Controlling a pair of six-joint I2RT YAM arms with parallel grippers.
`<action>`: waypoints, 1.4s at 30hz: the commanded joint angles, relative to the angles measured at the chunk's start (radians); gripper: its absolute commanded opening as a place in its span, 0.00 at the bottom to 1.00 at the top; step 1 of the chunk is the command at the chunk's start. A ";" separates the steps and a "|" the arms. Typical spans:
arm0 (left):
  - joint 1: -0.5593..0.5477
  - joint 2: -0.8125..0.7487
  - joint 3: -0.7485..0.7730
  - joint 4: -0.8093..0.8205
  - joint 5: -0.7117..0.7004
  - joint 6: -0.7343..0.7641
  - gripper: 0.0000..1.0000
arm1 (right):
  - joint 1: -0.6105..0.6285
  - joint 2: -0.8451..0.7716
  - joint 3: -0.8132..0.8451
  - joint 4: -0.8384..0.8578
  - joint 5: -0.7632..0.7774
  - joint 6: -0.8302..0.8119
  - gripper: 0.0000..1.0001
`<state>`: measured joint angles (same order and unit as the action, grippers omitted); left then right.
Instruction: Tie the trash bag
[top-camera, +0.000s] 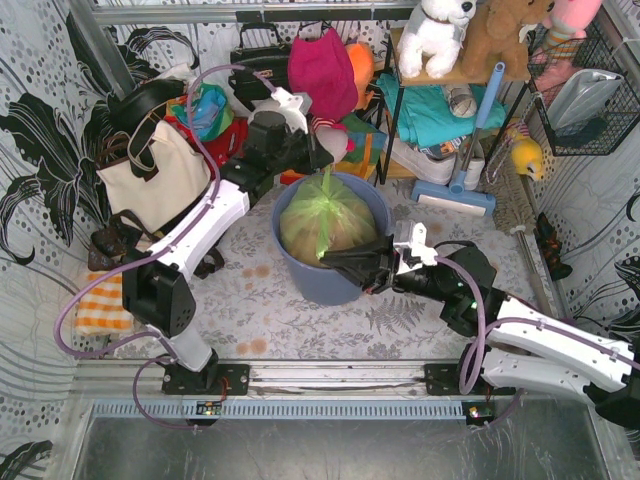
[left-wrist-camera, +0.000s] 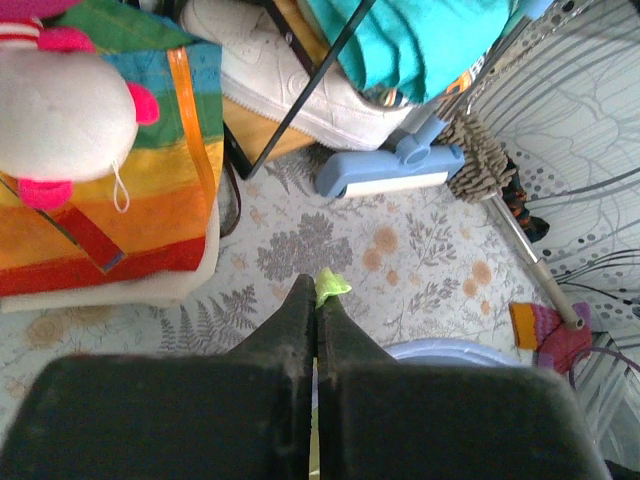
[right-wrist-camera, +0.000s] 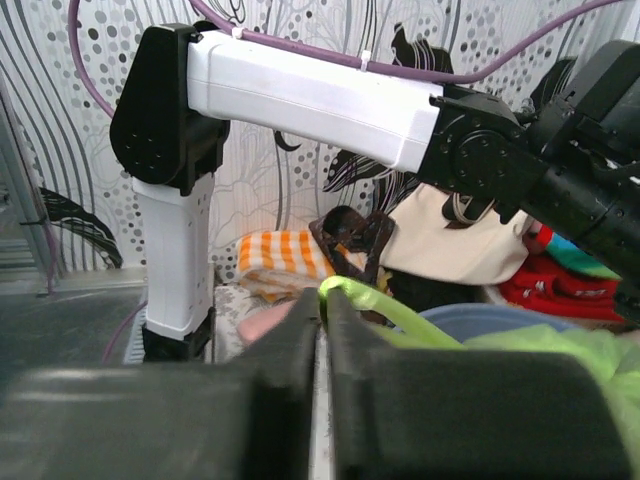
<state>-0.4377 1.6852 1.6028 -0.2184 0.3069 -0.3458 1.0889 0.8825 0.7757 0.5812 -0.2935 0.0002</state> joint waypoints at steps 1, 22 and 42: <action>0.010 -0.045 -0.085 0.099 0.038 -0.020 0.00 | 0.008 -0.046 -0.015 -0.024 0.038 0.045 0.18; 0.011 -0.061 -0.098 0.084 0.040 -0.015 0.00 | 0.007 0.022 -0.045 -0.029 0.032 -0.625 0.75; 0.010 -0.076 0.102 0.051 0.038 -0.023 0.00 | 0.008 0.031 0.111 -0.110 -0.112 -0.560 0.00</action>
<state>-0.4351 1.6428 1.7351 -0.2302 0.3424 -0.3656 1.0897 0.9611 0.8539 0.5262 -0.3183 -0.6315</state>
